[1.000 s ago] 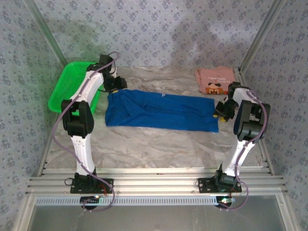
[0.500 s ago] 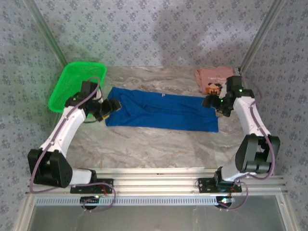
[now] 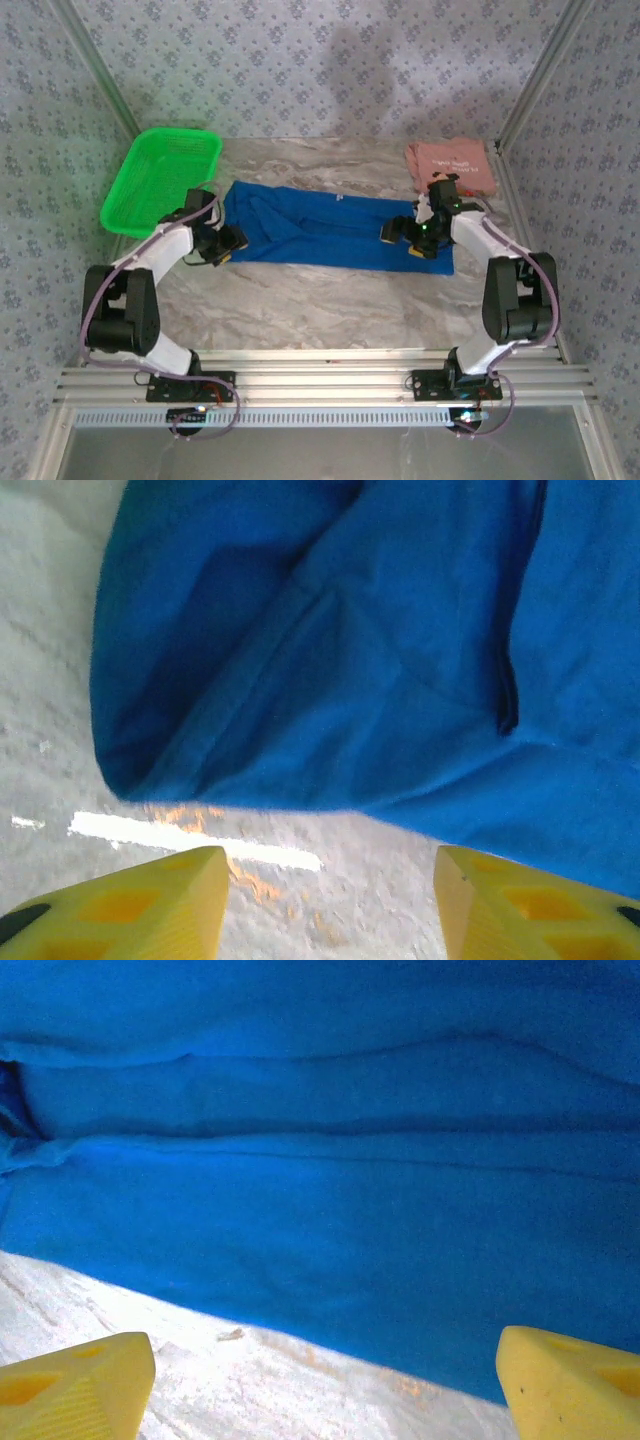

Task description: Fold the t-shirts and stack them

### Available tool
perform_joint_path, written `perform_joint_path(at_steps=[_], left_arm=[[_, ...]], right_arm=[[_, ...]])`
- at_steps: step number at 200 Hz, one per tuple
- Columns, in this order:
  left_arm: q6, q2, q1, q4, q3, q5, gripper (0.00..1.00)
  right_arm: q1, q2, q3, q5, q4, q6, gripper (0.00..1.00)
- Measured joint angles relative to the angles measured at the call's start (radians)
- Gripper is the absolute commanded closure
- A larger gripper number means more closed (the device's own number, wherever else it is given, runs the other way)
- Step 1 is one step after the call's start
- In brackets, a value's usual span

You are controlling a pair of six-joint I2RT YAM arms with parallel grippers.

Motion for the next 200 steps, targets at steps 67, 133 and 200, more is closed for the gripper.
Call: perform_joint_path(at_steps=[67, 133, 200], left_arm=[[-0.007, 0.088, -0.01, 0.042, 0.002, -0.089, 0.6], [0.048, 0.124, -0.013, 0.004, 0.01, -0.197, 0.98], [0.091, -0.037, 0.074, -0.07, -0.12, -0.243, 1.0]], right_arm=[[0.01, 0.134, 0.105, 0.027, 0.047, 0.024, 0.1], [0.01, 0.227, 0.145, 0.113, 0.019, 0.069, 0.14], [0.013, 0.229, 0.159, 0.201, -0.07, 0.08, 0.15]])
